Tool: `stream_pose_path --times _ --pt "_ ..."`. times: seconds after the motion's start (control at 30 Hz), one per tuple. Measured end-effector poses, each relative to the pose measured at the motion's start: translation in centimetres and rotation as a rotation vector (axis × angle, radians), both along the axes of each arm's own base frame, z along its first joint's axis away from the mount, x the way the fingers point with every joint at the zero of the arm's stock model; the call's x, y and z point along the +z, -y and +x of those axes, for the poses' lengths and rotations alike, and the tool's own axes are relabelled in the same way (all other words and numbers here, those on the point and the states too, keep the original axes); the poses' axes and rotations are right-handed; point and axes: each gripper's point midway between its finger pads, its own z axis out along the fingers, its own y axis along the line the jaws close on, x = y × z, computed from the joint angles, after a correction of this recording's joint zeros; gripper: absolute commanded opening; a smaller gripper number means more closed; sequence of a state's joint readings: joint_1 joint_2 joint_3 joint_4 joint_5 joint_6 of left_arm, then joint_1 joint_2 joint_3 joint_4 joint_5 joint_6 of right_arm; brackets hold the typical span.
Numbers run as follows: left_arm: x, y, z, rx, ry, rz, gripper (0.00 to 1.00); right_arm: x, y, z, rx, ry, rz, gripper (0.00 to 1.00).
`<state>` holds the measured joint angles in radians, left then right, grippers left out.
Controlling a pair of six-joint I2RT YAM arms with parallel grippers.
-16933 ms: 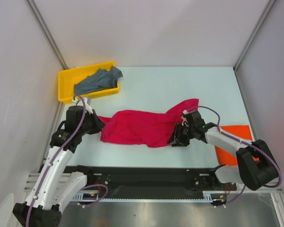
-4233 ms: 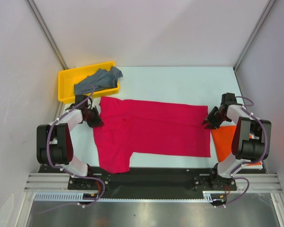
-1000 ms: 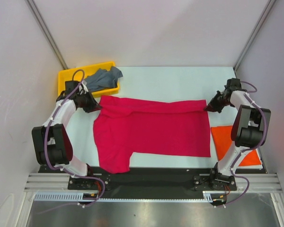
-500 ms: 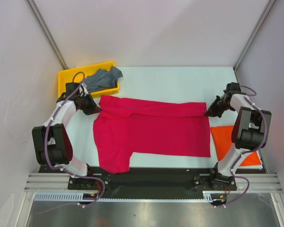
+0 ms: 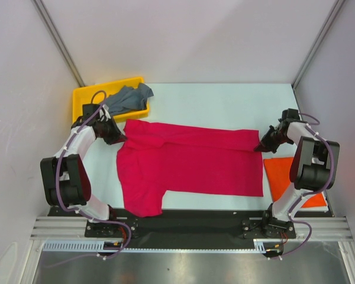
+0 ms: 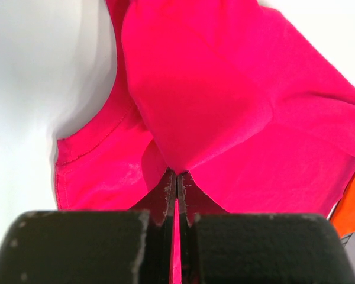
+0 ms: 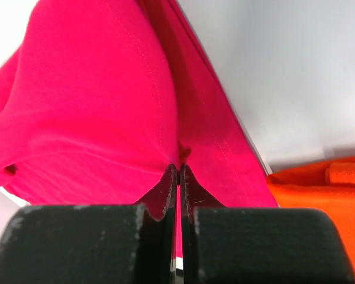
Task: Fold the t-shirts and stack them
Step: Fold the tshirt
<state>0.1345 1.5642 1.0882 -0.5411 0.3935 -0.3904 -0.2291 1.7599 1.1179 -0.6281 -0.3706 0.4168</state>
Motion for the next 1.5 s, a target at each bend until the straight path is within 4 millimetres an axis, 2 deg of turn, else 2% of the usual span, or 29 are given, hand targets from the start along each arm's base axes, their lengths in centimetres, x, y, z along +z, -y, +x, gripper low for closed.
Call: stream_pose_path --times 0.53,0.9,1.3,1.5 --pt "-0.6 -0.2 -0.5 -0.017 -0.014 0.018 0.00 0.1 0.3 -0.3 -0.001 -0.004 -0.002 0.00" --pt "-0.9 -0.2 -1.0 -0.021 -0.030 0.019 0.00 0.7 0.3 -1.2 0.016 -0.006 -0.009 0.00" --pt "-1.2 -0.1 -1.8 -0.021 -0.047 0.016 0.00 0.1 1.1 -1.6 0.019 -0.015 -0.031 0.01" --pt "-1.2 0.0 -1.9 -0.021 -0.047 0.016 0.00 -1.1 1.2 -1.7 0.028 -0.045 -0.027 0.01"
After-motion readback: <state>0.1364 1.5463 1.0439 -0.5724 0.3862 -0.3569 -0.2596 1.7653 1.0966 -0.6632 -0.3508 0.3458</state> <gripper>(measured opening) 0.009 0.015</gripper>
